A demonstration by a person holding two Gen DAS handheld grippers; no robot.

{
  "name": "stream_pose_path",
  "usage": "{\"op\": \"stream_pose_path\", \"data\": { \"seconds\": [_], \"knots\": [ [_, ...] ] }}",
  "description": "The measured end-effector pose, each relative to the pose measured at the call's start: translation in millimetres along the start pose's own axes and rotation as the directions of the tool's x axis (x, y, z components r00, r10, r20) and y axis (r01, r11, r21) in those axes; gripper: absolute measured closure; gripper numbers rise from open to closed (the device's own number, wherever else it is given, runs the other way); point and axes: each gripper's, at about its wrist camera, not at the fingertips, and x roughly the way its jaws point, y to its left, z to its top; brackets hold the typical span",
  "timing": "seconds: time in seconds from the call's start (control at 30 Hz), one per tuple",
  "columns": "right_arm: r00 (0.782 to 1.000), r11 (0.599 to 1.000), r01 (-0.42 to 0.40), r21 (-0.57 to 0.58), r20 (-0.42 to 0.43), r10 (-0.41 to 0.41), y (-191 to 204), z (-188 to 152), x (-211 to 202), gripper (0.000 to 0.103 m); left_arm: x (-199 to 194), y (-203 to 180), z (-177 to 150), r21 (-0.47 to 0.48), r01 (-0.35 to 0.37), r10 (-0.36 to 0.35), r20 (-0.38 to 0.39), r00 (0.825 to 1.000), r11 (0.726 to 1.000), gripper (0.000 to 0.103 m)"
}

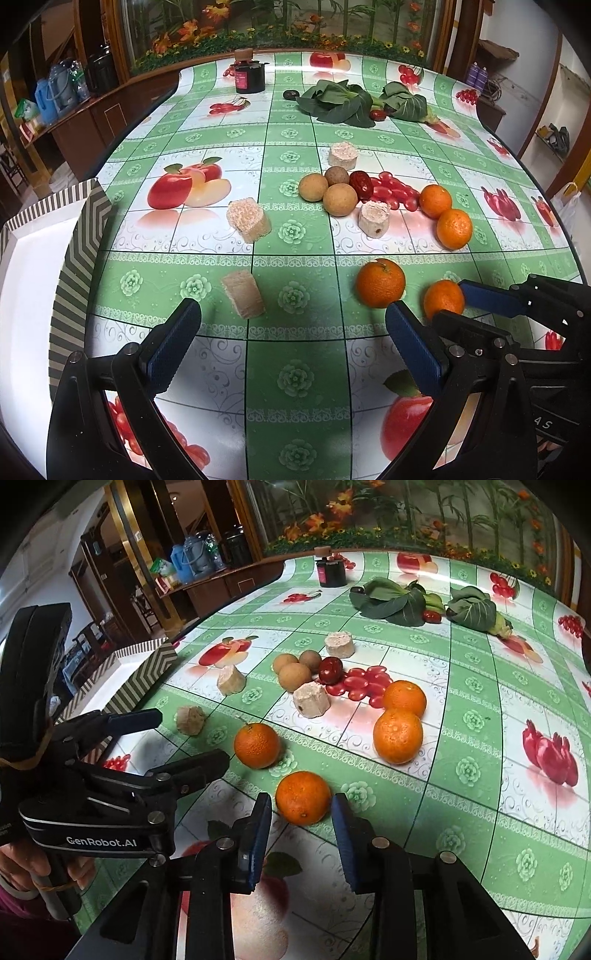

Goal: Organize fruits
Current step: 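Grasp an orange with the right tool while the left tool grasps an orange and beige cube, then carry both held items over the white tray and open both tools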

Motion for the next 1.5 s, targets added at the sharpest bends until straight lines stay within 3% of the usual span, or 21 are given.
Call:
{"op": "stream_pose_path", "data": {
  "seconds": [0.23,0.33,0.43,0.53,0.6,0.63,0.67,0.87,1.03,1.13,1.27,1.4,1.5],
  "knots": [
    [1.0,0.998,0.016,-0.068,-0.011,-0.017,6,2,8,0.074,5,1,4,-0.004,0.002,-0.002,-0.021,1.0,1.0,0.002],
    [1.0,0.999,-0.007,-0.042,0.016,0.007,1,0,0,0.074,7,-4,6,0.003,0.019,-0.019,-0.026,1.0,1.0,0.002],
    [0.999,0.999,0.028,-0.021,0.025,-0.027,-9,-2,-8,0.074,10,-11,9,0.004,0.053,-0.053,-0.027,0.998,0.999,0.002],
    [0.999,1.0,0.028,0.014,0.026,-0.029,-22,-5,-14,0.074,14,-21,12,0.037,0.065,-0.064,-0.026,0.998,0.997,0.014],
    [0.999,0.999,0.035,0.026,0.026,-0.036,-27,-6,-16,0.074,19,-27,13,0.055,0.08,-0.078,-0.042,0.996,0.995,0.03],
    [0.999,0.999,0.036,0.03,0.027,-0.037,-28,-7,-17,0.074,22,-29,13,0.056,0.1,-0.097,-0.058,0.994,0.993,0.047],
    [0.999,0.999,0.034,0.035,0.029,-0.035,-29,-7,-17,0.074,24,-30,13,0.058,0.108,-0.104,-0.062,0.993,0.992,0.053],
    [0.999,0.999,0.013,0.039,0.037,-0.015,-26,-7,-21,0.074,20,-24,14,0.035,0.103,-0.101,-0.059,0.993,0.994,0.058],
    [0.998,0.999,-0.045,0.024,0.054,0.044,-11,3,-24,0.074,-12,-6,12,0.015,0.086,-0.086,-0.026,0.996,0.996,0.058],
    [0.995,0.996,-0.084,-0.012,0.053,0.084,7,14,-20,0.074,-37,17,12,0.007,0.055,-0.055,0.002,0.998,0.998,0.058],
    [0.99,0.989,-0.133,-0.069,0.04,0.136,33,28,-12,0.074,-65,60,15,-0.024,-0.039,0.04,0.032,0.999,0.999,0.057],
    [0.983,0.978,-0.175,-0.109,0.028,0.179,55,45,0,0.074,-77,117,17,-0.099,-0.169,0.173,0.034,0.984,0.981,0.057],
    [0.973,0.965,-0.223,-0.135,0.031,0.229,71,62,6,0.074,-72,151,8,-0.162,-0.216,0.219,0.0,0.976,0.963,0.057]
  ]
}}
